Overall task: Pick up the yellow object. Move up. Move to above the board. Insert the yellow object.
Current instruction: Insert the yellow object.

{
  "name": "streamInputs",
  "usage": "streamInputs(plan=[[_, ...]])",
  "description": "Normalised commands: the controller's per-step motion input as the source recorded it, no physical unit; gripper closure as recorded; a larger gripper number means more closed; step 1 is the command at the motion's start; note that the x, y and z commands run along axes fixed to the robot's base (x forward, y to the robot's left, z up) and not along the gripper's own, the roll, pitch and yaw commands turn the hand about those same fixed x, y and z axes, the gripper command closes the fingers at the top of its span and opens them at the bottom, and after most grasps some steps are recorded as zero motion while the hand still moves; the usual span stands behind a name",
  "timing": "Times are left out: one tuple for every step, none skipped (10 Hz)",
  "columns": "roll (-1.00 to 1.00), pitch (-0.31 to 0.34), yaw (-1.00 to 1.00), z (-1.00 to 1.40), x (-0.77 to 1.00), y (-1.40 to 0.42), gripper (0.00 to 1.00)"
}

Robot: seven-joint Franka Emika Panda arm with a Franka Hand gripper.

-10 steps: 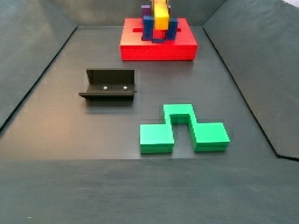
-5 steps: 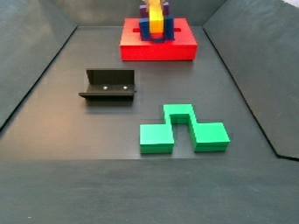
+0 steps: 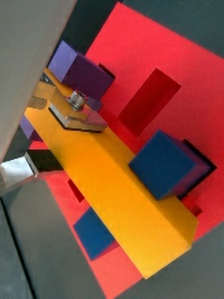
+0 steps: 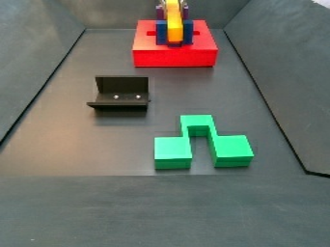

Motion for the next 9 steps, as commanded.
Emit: streamInputs(plan=[[0.19,0.07,0.01,-0.27,-0.04,-0.15,1.0],[0.22,0.093,0.03,-0.32,-0.01,-0.12,1.0],[0.24,0.11,0.05,-0.37,0.0,-0.1,1.0],[0.23,0.1,0.04,-0.37,0.0,-0.11,1.0],[0.19,0.074,0.05,-0.35,0.0,-0.08,1.0],[0.17,0.061,0.05,-0.3,0.0,-0.05,1.0],[0.11,0.034,0.03,-0.26,0.0,-0.01,1.0],[0.05,0.0,0.0,-0.19,0.0,-0.08,1.0],[0.0,0.0,0.0,-0.11,-0.01,-0.16,1.0]])
